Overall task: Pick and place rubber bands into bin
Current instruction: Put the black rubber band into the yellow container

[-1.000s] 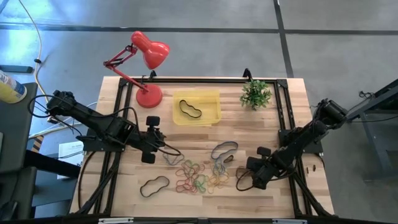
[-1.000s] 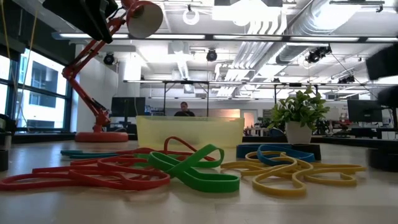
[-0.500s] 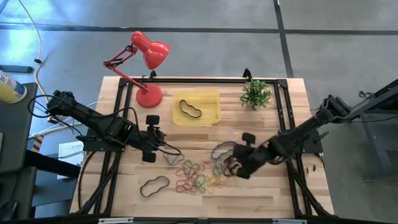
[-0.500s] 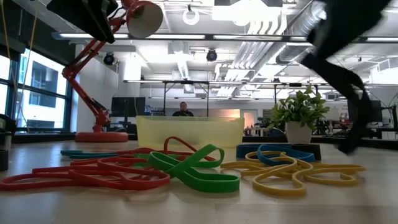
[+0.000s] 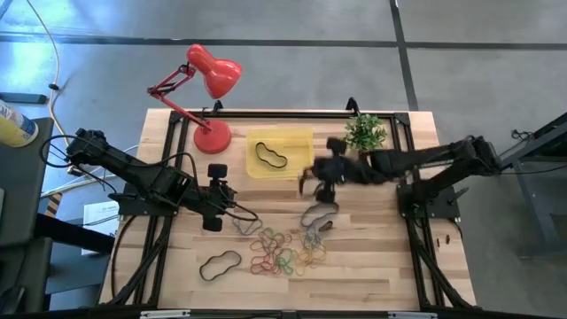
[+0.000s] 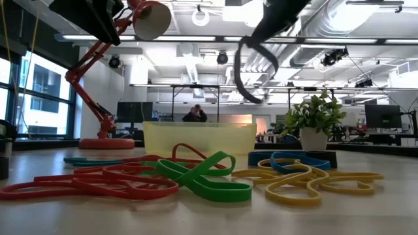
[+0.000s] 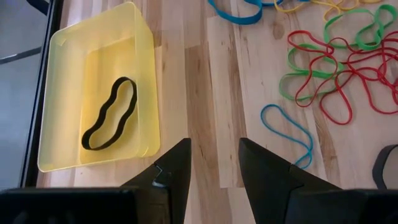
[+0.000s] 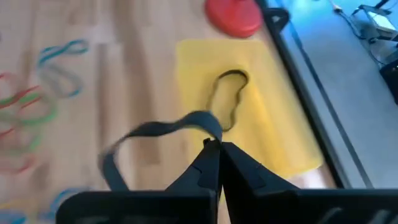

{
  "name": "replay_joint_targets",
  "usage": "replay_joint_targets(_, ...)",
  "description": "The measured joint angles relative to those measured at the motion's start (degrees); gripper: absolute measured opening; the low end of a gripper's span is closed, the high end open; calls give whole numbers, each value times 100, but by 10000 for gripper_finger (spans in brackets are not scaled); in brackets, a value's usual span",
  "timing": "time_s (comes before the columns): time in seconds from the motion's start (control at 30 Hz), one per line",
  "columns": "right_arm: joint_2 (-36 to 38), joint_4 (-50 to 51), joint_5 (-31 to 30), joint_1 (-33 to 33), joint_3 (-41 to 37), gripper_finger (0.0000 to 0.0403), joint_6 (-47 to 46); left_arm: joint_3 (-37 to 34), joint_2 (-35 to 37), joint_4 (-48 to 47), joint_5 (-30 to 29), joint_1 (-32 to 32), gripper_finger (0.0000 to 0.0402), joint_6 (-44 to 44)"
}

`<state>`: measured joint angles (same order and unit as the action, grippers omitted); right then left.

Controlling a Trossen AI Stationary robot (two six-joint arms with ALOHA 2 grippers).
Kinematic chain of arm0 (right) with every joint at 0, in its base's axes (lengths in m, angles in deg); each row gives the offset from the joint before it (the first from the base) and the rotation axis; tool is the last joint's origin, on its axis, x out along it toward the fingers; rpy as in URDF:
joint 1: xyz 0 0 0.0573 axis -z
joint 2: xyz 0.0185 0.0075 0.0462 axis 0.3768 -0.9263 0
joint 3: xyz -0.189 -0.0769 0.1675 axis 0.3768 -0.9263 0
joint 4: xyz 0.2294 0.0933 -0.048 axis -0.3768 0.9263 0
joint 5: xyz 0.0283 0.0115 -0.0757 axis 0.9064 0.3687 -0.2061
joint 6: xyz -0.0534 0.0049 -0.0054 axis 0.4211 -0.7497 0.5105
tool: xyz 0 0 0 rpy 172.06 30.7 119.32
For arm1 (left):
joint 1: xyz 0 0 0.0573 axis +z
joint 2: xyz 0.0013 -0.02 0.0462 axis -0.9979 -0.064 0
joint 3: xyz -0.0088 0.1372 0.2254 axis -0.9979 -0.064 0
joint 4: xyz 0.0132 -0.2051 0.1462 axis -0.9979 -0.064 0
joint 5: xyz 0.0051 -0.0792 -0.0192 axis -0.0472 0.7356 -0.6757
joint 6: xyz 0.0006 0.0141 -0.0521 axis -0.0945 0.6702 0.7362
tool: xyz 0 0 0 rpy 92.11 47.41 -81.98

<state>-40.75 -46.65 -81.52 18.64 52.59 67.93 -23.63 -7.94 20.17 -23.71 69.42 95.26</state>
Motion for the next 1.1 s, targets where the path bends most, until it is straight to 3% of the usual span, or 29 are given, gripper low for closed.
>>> replay_joint_targets(0.27,-240,-926,904,1424,0,1,618,0,-1,229,2,0,122,8)
replay_joint_targets(0.47,-653,-1669,1647,2099,0,1,629,0,-1,268,-106,0,122,2)
replay_joint_targets(0.77,-1853,-3428,2382,2261,9,0,127,0,-1,267,-213,0,122,13)
replay_joint_targets(1.1,-2933,-3590,2643,2266,897,0,41,0,-1,262,-352,0,122,145)
